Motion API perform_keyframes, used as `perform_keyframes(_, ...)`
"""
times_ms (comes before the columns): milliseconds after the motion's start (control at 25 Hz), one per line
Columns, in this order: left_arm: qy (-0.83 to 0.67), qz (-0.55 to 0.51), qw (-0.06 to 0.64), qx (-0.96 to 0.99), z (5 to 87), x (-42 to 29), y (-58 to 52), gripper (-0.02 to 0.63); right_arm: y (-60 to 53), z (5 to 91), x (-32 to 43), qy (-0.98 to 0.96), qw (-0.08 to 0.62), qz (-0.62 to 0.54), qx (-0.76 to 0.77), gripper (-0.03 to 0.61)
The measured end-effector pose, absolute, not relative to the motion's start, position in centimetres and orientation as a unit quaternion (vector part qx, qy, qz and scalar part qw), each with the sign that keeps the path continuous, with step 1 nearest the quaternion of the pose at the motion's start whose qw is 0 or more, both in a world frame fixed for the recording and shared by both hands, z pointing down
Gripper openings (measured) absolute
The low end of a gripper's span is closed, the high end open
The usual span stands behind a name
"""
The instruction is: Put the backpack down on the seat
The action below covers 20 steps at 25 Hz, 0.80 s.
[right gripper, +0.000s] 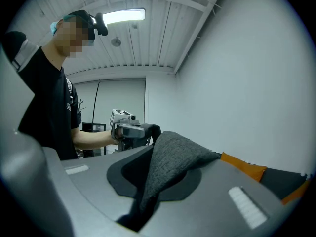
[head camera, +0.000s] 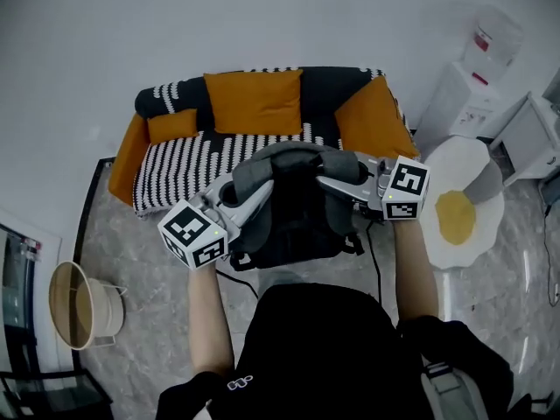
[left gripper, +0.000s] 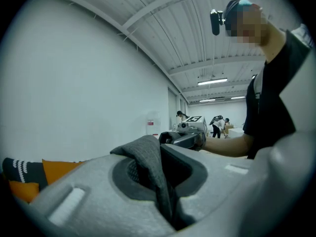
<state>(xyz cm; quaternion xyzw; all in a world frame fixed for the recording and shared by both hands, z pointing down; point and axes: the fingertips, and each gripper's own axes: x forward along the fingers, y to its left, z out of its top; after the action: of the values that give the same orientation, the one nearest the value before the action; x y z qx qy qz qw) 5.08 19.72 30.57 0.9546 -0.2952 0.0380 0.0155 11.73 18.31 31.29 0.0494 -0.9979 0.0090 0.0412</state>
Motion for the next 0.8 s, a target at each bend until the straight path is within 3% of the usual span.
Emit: perform_keyframes(800,-0.264,0.070,0.084,0.958,34.8,0.0,2.3,0.029,1.5,35.1,6.7,-0.992,0.046,0.080,0.081,0.037)
